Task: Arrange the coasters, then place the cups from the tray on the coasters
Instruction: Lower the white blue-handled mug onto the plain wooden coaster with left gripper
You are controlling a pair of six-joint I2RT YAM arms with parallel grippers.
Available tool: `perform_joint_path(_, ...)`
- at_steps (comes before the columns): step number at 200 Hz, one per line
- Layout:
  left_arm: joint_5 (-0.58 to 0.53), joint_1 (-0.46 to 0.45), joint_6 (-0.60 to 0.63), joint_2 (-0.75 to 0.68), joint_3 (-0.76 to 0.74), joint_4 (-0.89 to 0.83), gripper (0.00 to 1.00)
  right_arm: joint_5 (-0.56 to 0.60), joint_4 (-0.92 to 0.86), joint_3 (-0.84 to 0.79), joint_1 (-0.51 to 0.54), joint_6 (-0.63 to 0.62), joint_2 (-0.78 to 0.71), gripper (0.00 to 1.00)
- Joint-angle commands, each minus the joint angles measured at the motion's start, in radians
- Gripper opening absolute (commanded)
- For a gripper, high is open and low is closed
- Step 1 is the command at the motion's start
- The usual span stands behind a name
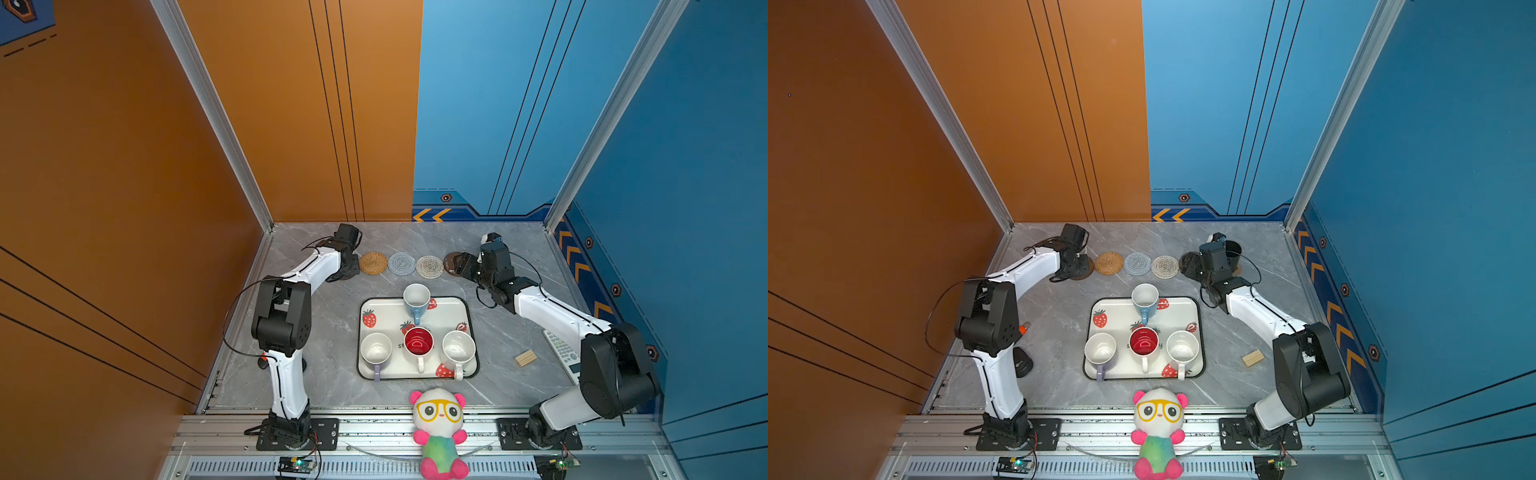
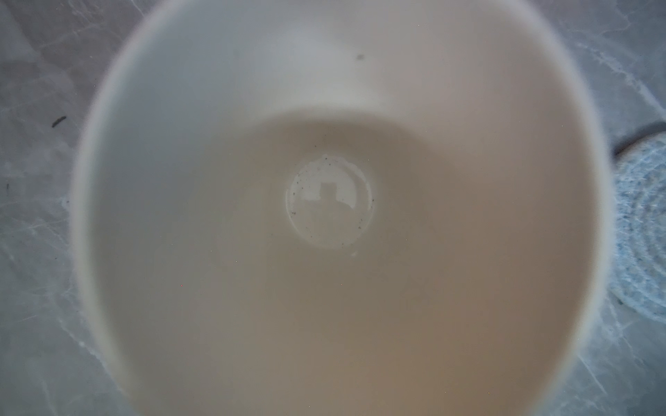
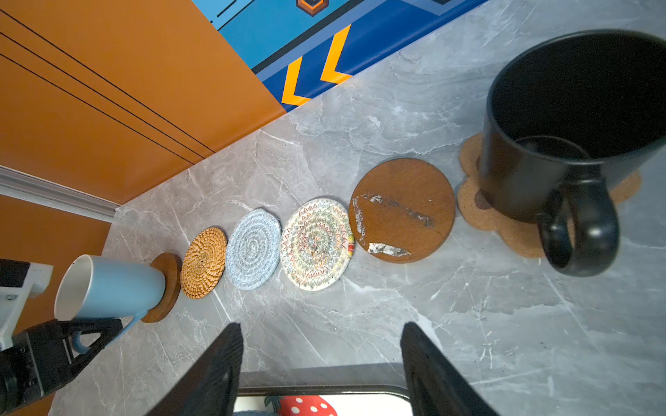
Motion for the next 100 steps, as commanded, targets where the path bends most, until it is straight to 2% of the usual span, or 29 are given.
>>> perform_joint_path(1,0.006,0.011,-0.013,0.010,0.050,0.052,0.00,-0.020,0.005,0.021,-0.003,0.007,0.015,0.68)
perform_joint_path(100,0.001,0.011,-0.019,0.014,0.044,0.049,0.00,-0.023,0.003,0.025,-0.002,0.008,0.018,0.68)
